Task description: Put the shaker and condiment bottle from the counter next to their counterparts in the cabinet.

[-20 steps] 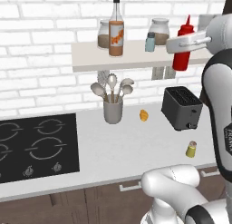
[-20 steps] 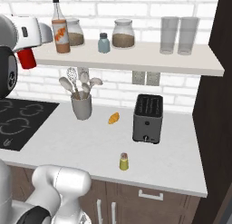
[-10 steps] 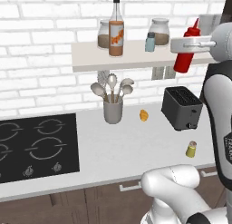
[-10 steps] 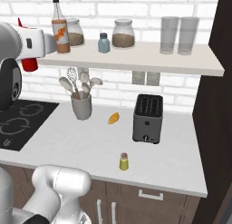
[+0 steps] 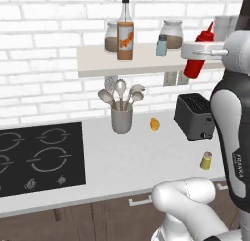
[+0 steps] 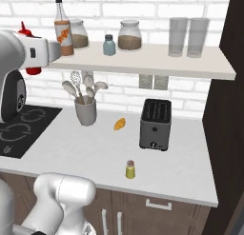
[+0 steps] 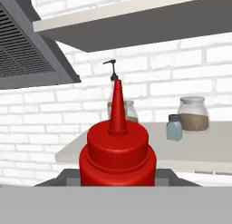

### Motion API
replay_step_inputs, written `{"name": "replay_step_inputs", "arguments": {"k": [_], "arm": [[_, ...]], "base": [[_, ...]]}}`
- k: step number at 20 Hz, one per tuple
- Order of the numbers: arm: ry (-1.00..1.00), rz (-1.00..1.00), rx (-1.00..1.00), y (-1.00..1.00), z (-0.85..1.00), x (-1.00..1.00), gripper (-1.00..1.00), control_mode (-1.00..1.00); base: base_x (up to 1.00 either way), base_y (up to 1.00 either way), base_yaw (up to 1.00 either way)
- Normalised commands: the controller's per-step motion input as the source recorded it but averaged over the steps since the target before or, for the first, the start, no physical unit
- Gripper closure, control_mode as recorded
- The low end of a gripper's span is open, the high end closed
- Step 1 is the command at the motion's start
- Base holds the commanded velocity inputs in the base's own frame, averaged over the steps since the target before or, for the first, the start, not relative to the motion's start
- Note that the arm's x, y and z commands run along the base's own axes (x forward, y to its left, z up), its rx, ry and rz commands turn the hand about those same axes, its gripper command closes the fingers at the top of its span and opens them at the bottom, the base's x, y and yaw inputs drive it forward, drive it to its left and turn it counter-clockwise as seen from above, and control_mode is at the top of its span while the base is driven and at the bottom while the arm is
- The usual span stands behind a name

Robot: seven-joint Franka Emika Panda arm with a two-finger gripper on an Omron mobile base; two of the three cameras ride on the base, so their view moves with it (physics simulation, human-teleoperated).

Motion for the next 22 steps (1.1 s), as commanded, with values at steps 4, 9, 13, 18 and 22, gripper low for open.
{"name": "replay_step_inputs", "arguments": {"k": [4, 9, 13, 18, 22], "arm": [[0.0, -0.03, 0.0, 0.0, 0.0, 0.26, 1.0, -1.0], [0.0, -0.06, 0.0, 0.0, 0.0, 0.25, 1.0, -1.0], [0.0, -0.08, 0.0, 0.0, 0.0, 0.2, 1.0, -1.0], [0.0, -0.07, 0.0, 0.01, -0.02, 0.21, 1.0, -1.0], [0.0, -0.06, 0.0, 0.04, -0.11, 0.19, 1.0, -1.0]], "base": [[0.0, 0.0, 0.0], [0.0, 0.0, 0.0], [0.0, 0.0, 0.0], [0.0, 0.0, 0.0], [0.0, 0.0, 0.0]]}}
